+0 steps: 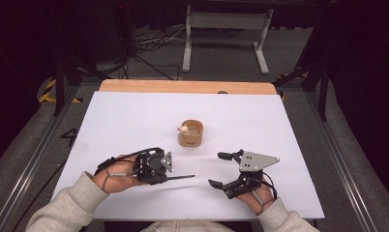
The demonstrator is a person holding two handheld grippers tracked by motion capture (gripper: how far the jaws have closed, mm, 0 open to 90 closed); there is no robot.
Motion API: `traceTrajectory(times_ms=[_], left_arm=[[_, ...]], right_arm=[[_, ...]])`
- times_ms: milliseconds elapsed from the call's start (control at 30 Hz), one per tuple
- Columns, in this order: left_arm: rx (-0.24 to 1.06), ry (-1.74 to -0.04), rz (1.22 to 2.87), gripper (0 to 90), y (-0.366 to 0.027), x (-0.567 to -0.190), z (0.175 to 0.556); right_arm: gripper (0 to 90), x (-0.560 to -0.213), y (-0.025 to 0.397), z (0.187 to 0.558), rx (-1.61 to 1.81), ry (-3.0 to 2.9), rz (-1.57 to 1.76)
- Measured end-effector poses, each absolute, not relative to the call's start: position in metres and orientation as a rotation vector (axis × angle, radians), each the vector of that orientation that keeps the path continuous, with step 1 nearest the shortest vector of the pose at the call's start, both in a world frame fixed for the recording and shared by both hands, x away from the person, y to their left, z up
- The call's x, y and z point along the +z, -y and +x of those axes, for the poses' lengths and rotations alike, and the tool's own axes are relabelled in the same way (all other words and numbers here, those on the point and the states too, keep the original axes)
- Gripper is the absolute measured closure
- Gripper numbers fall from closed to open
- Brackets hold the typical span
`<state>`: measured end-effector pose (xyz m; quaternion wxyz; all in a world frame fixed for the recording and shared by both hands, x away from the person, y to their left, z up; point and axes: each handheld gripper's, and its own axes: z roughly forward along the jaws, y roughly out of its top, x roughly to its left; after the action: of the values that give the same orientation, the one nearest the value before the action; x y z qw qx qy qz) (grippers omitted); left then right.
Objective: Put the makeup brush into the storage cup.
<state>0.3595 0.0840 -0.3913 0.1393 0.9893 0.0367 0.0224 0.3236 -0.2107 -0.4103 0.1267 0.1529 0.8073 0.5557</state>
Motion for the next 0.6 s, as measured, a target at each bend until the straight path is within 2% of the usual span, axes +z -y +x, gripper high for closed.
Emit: traceTrajectory(times_ms=[100, 200, 333, 600], left_arm=[[0.062, -0.085, 2.864, 82.6, -0.078, -0.390, 0.359], [0.059, -0.081, 2.861, 82.6, -0.074, -0.389, 0.357], [0.053, -0.047, 2.851, 82.6, -0.069, -0.386, 0.356], [0.049, -0.031, 2.850, 82.6, -0.065, -0.384, 0.354]], right_arm=[[14.1, -0.411, 0.203, 0.324, 1.626, -2.368, 0.407], [22.3, -0.410, 0.196, 0.325, 1.630, -2.412, 0.353], [27.2, -0.408, 0.188, 0.327, 1.629, -2.446, 0.301], [29.1, -0.404, 0.174, 0.330, 1.630, -2.494, 0.273]])
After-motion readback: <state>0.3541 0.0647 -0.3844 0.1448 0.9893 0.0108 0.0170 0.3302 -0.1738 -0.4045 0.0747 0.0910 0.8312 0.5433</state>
